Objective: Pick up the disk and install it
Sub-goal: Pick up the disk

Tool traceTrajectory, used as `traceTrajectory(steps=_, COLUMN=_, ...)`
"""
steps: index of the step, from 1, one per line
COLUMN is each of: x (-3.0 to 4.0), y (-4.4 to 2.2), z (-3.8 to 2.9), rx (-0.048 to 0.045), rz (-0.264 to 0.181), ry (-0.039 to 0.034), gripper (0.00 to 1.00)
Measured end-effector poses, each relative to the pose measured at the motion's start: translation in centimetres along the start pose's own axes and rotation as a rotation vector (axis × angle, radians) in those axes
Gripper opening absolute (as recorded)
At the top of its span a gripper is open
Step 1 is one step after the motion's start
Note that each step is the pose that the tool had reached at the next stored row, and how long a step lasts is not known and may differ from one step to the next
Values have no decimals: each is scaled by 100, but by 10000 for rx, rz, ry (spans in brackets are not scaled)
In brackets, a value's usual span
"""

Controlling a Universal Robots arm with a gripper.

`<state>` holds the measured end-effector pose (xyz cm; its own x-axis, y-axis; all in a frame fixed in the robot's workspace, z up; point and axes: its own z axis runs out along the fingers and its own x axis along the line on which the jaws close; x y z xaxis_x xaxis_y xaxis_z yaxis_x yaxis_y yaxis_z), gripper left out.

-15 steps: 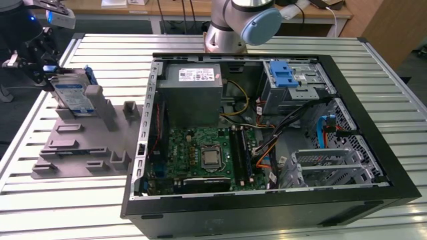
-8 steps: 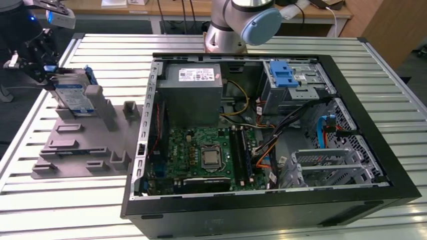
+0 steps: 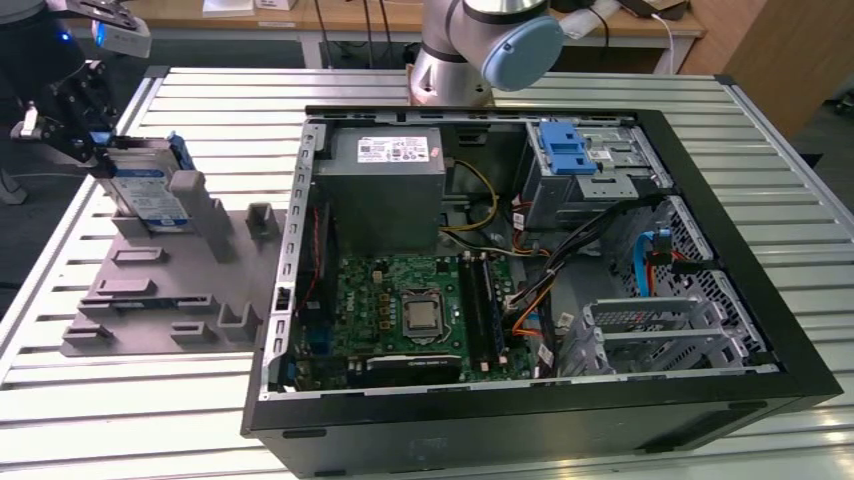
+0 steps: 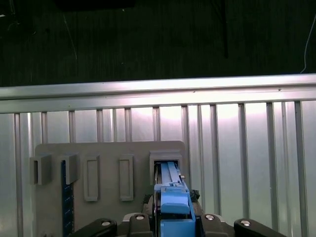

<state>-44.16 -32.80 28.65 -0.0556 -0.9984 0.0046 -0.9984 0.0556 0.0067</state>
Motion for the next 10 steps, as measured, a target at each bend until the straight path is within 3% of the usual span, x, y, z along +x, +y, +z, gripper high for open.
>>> traceTrajectory(steps=10, x=0, y=-1, z=0, rx=-1, rz=-15, ry=1, gripper=37)
